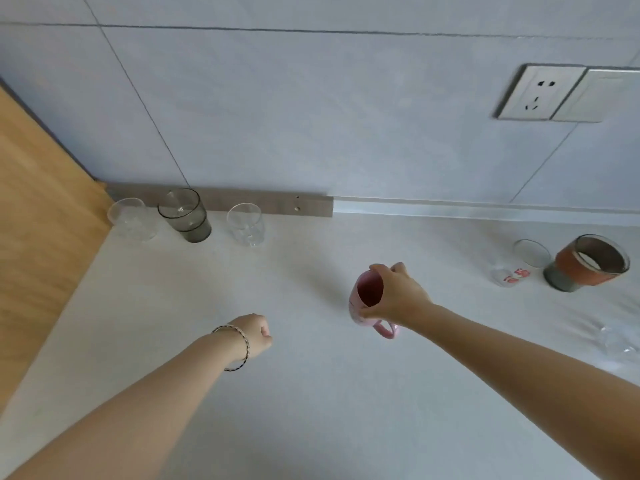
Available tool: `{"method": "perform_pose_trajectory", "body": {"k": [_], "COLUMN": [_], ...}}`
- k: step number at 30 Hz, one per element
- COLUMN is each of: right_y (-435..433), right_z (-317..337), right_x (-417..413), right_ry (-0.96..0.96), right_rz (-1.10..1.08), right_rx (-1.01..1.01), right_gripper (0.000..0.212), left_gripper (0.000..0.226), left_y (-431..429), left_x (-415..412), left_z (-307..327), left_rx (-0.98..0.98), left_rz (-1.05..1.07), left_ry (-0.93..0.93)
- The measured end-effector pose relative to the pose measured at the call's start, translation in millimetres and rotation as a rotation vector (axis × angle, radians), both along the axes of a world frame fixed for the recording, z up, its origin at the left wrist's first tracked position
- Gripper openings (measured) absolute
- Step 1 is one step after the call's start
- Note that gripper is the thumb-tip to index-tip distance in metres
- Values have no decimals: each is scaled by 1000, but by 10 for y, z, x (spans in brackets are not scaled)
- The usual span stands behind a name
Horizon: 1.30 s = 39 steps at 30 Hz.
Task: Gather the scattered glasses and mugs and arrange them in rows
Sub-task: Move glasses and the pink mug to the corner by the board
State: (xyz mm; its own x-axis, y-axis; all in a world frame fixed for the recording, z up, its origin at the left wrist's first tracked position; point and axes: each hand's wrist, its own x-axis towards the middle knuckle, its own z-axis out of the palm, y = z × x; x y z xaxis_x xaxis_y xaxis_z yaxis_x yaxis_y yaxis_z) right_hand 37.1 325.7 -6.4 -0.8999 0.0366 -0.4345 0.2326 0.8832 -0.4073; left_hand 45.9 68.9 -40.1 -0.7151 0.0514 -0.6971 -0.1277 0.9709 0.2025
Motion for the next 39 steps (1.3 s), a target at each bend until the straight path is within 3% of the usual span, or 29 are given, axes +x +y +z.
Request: {"method": "perform_pose_trajectory", "body": {"k": [6,11,16,20,23,32,36,39], "right_y": [-810,-1162,-1250,-1213,-1105,212,1021,1747], "right_z": [-72,-171,-317,-328,-300,-333,-232,-183], "right_x": [-1034,-1584,-1736,-1671,-1517,-414,-121,-45], "right_ry": [74,117,86,117,111,-209,-202,-117], "right_rz": [6,-45,-77,-39,-21,4,-103,-167], "right_rx": [62,95,114,150,133,193,246,295], "right_gripper": [77,68,68,73,76,49,41,46], "left_gripper": [37,22,3,4,18,29,29,28], "left_y": [-588,-763,-837,-809,-706,179,700,1195], "left_x": [-487,-755,-914,-955,-935,-669,-530,-351], "left_z": [-63,-150,-223,-231,-196,0,15,3], "left_rx": [41,96,126,107,85,20,21,27], "left_rz": [28,16,-2,-37,-55,-196,-258,-271], "left_ry": [18,6,-10,-8,-13,15,18,13]}}
